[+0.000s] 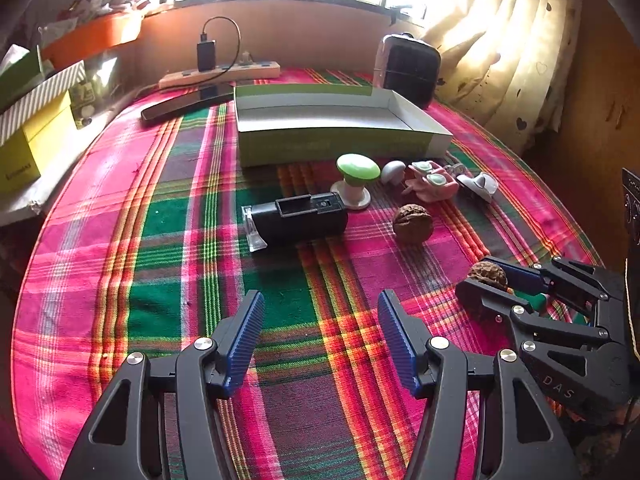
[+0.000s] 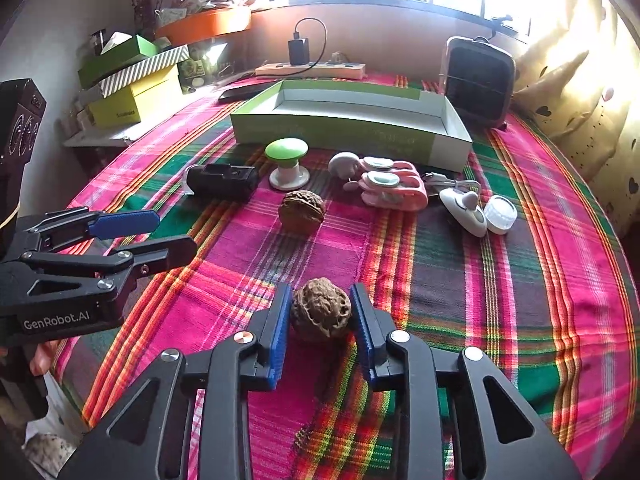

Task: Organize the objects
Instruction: 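Grasp a walnut with the right tool while the left tool grasps the black flashlight, then carry the walnut and flashlight over the open white box with both tools, then lower both held objects into the box and open both tools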

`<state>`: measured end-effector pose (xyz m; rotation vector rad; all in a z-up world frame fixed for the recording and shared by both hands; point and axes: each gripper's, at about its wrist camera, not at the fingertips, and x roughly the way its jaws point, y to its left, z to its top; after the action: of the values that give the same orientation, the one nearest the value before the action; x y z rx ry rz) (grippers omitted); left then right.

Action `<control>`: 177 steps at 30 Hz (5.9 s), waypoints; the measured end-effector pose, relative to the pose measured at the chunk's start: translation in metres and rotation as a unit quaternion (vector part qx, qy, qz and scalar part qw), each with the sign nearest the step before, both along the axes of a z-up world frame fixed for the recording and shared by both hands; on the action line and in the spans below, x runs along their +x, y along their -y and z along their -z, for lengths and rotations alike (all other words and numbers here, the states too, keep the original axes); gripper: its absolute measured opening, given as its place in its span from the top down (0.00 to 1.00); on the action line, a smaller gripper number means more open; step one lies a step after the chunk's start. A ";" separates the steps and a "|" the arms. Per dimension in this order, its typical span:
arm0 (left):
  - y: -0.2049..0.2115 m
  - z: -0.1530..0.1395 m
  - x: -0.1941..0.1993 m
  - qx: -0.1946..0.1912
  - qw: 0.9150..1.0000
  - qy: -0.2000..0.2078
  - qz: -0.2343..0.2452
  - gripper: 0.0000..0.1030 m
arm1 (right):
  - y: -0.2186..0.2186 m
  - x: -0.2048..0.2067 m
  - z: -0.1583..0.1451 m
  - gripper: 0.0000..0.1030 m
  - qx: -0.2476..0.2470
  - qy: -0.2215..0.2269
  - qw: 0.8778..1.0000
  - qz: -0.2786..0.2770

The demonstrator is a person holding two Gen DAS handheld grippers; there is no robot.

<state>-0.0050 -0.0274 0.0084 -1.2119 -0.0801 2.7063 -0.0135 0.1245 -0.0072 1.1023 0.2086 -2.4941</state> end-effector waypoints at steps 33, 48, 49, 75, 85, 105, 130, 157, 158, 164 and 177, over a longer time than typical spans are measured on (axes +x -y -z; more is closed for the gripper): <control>0.005 -0.011 -0.047 0.002 0.995 -0.011 0.101 0.43 | -0.016 -0.028 -0.007 0.70 0.012 0.001 0.999 0.031; -0.008 -0.005 -0.068 -0.019 0.993 0.018 0.117 0.44 | -0.026 -0.036 -0.002 0.70 0.001 0.016 0.999 0.031; -0.011 -0.003 -0.069 -0.025 0.993 0.020 0.114 0.44 | -0.027 -0.037 -0.002 0.70 -0.001 0.016 0.999 0.028; -0.020 -0.003 -0.058 -0.039 0.998 0.033 0.031 0.76 | -0.030 -0.041 -0.007 0.70 -0.020 0.016 1.000 -0.005; -0.018 -0.027 -0.053 -0.021 0.999 0.015 0.032 0.76 | -0.023 -0.052 -0.034 0.70 -0.023 -0.012 1.000 -0.009; -0.002 -0.063 -0.110 0.005 1.000 -0.002 0.012 0.76 | 0.004 -0.122 -0.085 0.70 -0.018 -0.051 0.998 -0.028; 0.003 -0.030 -0.218 -0.028 0.999 0.034 -0.009 0.76 | 0.025 -0.255 -0.027 0.70 0.022 0.036 0.999 -0.002; 0.009 -0.010 -0.238 -0.029 0.998 0.050 -0.018 0.76 | 0.035 -0.275 -0.009 0.70 0.054 0.054 0.997 0.000; 0.008 -0.010 -0.238 -0.028 0.998 0.050 -0.019 0.76 | 0.035 -0.275 -0.009 0.70 0.054 0.054 0.997 0.000; 0.007 -0.009 -0.238 -0.035 0.998 0.050 -0.020 0.75 | 0.034 -0.276 -0.009 0.70 0.052 0.055 0.997 0.003; 0.008 -0.014 -0.233 -0.034 0.998 0.045 -0.030 0.68 | 0.029 -0.271 -0.013 0.56 0.039 0.055 0.998 0.010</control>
<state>-0.2379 -0.0351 0.0228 -1.3721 -0.0363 2.7256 -0.2844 0.0960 0.0061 1.2738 0.2654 -2.4526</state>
